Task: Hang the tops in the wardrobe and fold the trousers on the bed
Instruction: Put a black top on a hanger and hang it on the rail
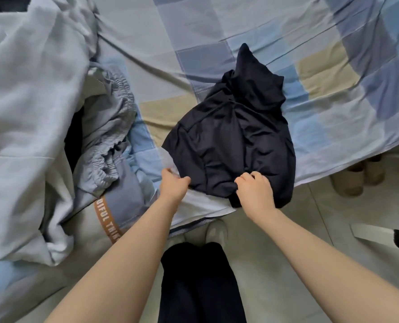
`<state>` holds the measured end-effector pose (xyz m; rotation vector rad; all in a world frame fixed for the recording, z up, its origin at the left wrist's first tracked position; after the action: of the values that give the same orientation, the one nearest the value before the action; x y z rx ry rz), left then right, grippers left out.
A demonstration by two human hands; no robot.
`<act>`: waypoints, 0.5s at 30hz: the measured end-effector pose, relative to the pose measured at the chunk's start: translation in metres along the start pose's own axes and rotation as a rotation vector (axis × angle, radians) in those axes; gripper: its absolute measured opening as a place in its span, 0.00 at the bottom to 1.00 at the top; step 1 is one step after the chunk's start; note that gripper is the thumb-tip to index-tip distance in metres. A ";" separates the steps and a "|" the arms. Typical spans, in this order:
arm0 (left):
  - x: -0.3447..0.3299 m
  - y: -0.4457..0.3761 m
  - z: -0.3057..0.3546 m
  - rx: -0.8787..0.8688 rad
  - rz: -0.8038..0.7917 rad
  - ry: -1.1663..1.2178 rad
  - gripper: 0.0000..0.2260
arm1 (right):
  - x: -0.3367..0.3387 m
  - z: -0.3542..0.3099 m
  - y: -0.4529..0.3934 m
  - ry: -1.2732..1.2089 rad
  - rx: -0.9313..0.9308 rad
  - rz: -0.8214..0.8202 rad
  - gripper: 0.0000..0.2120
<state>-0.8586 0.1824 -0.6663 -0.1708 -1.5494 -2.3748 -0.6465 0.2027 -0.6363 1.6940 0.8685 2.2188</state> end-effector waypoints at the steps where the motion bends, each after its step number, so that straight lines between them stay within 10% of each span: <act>1: -0.003 -0.002 0.000 0.033 0.012 0.107 0.28 | 0.002 0.005 -0.004 -0.070 0.011 -0.005 0.07; 6: -0.030 0.013 0.025 0.038 -0.076 0.461 0.03 | 0.016 0.040 0.000 -0.578 -0.029 -0.119 0.12; 15: 0.001 0.118 0.121 -0.372 -0.047 0.635 0.04 | 0.133 0.079 0.046 -0.985 -0.199 0.266 0.10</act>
<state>-0.8302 0.2483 -0.5134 0.4999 -0.8261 -2.3918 -0.6059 0.2584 -0.4907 2.4761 0.1682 1.1951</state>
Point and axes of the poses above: each hand's wrist, its own y-axis away from the middle knuckle, its own x-axis out of the back of the hand, z = x × y, the point moved 5 cm from there along -y, towards the middle knuckle, and after that the axes turned 11 degrees about y, right-handed, at the moved point
